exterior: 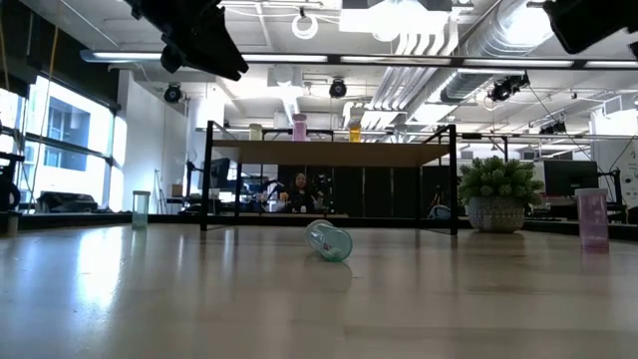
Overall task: Pick and place medicine bottles onto shelf by color
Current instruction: Put the right orange pill bottle on the shelf aligned with the other orange pill bottle
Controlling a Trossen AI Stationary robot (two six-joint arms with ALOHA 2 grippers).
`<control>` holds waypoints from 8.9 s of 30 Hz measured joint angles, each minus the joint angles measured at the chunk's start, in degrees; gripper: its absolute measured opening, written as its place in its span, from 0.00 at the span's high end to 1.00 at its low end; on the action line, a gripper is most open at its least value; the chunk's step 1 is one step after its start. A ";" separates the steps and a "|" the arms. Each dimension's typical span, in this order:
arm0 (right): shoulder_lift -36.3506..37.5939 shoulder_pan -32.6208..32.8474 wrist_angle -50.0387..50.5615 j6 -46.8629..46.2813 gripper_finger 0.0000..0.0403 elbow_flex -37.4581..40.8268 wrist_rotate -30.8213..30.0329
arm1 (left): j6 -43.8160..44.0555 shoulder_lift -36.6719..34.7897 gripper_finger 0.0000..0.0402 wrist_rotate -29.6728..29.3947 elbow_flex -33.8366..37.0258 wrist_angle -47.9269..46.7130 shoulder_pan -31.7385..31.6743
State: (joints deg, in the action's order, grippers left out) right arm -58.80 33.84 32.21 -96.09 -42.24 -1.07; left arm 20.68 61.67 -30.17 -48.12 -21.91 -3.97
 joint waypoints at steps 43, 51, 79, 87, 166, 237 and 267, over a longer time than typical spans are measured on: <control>-24.96 11.35 -9.45 59.58 0.56 0.00 4.60 | 0.01 0.02 0.66 1.29 -0.02 -0.09 -0.02; -24.96 11.35 -10.24 64.64 0.56 0.00 4.52 | 0.36 0.02 0.66 1.29 -0.02 -0.09 -0.02; -29.72 12.39 -13.27 68.08 0.56 -0.02 3.05 | 0.36 0.03 0.66 1.29 -0.02 -0.07 -0.02; -31.87 12.39 -12.63 68.09 0.59 -0.02 3.13 | 0.36 0.04 0.66 1.31 -0.02 -0.07 -0.02; -32.18 -14.79 -27.81 187.61 0.80 -24.90 -33.45 | 22.99 0.70 0.66 38.64 -0.08 13.10 -0.11; -32.11 -17.35 -33.33 202.14 0.79 -24.90 -31.71 | 19.71 13.11 0.77 38.31 0.02 31.46 -2.01; -32.29 -17.32 -33.30 196.48 0.60 -24.90 -34.38 | 20.70 13.11 0.77 36.57 -0.15 31.17 -2.08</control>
State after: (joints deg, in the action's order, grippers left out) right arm -91.10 16.52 -1.09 100.39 -67.13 -35.45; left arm 41.38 74.78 6.40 -48.26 9.26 -6.04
